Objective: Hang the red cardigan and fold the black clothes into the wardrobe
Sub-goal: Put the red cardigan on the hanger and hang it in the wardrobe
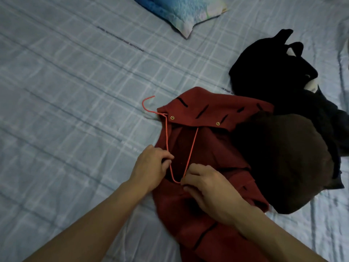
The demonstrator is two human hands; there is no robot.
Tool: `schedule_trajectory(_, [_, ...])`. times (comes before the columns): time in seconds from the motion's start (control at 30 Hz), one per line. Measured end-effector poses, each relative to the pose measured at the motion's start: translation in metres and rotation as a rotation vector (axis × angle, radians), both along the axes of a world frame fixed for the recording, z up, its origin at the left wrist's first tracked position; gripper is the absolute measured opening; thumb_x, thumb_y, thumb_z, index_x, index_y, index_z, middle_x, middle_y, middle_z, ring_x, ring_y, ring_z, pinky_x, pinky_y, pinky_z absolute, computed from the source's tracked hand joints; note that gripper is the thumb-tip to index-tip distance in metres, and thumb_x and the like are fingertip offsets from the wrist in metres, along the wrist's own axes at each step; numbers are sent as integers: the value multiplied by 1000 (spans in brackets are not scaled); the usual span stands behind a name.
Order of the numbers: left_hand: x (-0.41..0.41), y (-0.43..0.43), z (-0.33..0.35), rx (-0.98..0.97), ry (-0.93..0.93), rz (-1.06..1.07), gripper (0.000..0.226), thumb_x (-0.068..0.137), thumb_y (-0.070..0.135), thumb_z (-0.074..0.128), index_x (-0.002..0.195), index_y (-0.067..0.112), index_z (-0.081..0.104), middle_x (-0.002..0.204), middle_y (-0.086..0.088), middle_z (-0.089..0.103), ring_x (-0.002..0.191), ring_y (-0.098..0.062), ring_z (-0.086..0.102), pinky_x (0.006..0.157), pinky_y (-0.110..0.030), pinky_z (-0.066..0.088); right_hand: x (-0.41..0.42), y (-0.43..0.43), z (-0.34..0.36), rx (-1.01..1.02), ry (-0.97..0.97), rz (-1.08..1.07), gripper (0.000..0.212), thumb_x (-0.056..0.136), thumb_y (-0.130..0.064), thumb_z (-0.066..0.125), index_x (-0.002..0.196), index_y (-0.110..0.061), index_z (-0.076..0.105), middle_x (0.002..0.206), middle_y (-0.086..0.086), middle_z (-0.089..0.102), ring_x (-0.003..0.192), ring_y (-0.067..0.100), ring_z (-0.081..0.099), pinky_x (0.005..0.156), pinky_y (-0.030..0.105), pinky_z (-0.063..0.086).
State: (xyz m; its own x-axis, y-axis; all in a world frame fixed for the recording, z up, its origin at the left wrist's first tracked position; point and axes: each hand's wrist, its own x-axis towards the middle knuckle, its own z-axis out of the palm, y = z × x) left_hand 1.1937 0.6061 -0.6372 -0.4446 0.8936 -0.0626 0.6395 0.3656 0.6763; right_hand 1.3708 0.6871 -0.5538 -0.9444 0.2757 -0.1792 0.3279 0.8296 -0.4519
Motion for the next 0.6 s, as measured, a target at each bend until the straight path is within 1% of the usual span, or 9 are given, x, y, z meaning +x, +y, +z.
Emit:
schedule_trajectory(0.07, [3,5,1,-58,19,-45,19,87,25,69,105,28,77,101,4,73,99,-19,56,85,-30,44,-1,-1,8,-30,100,-50,14,94,-24,54,101,-25,66,98,-11,54,87,9,55,78,30,48])
schedule_trajectory(0.17, [3,12,9,-154,119,-170,21,93,34,58,107,32,74,96,1,71,100,-22,53,86,-34,45,-15,5,7,-11,186,-217,11,92,-19,56,97,-20,66,93,-5,54,82,16,57,73,38,51])
schedule_trajectory(0.23, [-2,13,15,-110,191,-153,28,95,37,47,101,29,74,89,0,71,93,-25,53,83,-39,47,-26,17,-3,39,164,-314,9,90,-17,58,93,-18,67,92,-3,53,79,19,58,70,42,51])
schedule_trajectory(0.27, [-5,11,18,-60,189,-97,32,93,37,43,97,26,73,86,-1,70,89,-26,54,81,-42,48,-31,24,-9,64,136,-350,8,90,-16,59,93,-17,67,92,-3,53,79,20,58,69,41,51])
schedule_trajectory(0.33, [-13,4,18,17,100,44,33,88,33,42,97,22,72,89,-2,68,89,-26,54,82,-43,47,-38,37,-18,106,79,-394,8,90,-16,60,94,-17,67,94,-2,54,81,23,60,67,37,49])
schedule_trajectory(0.37, [-16,0,16,21,57,92,32,85,31,46,102,21,71,95,-2,67,93,-26,54,84,-41,46,-41,42,-22,126,59,-409,9,91,-16,59,94,-17,67,96,-1,54,82,23,60,66,34,47])
schedule_trajectory(0.43, [-20,-7,9,-27,-26,145,40,82,33,55,118,19,64,111,-4,62,104,-26,55,91,-35,45,-46,54,-27,164,28,-434,11,91,-18,57,95,-16,68,97,-1,54,83,25,60,65,32,45])
schedule_trajectory(0.5, [-19,-10,5,-125,-170,204,60,83,39,69,135,15,52,126,-6,57,114,-25,56,98,-34,44,-49,67,-30,210,21,-470,12,91,-19,57,94,-16,67,97,1,55,81,27,60,65,34,46])
schedule_trajectory(0.6, [-6,-9,-1,-259,-397,296,91,72,45,83,145,12,41,131,-2,56,113,-21,59,99,-34,47,-50,90,-32,274,42,-577,12,91,-20,57,91,-14,68,94,2,54,78,28,60,62,32,44])
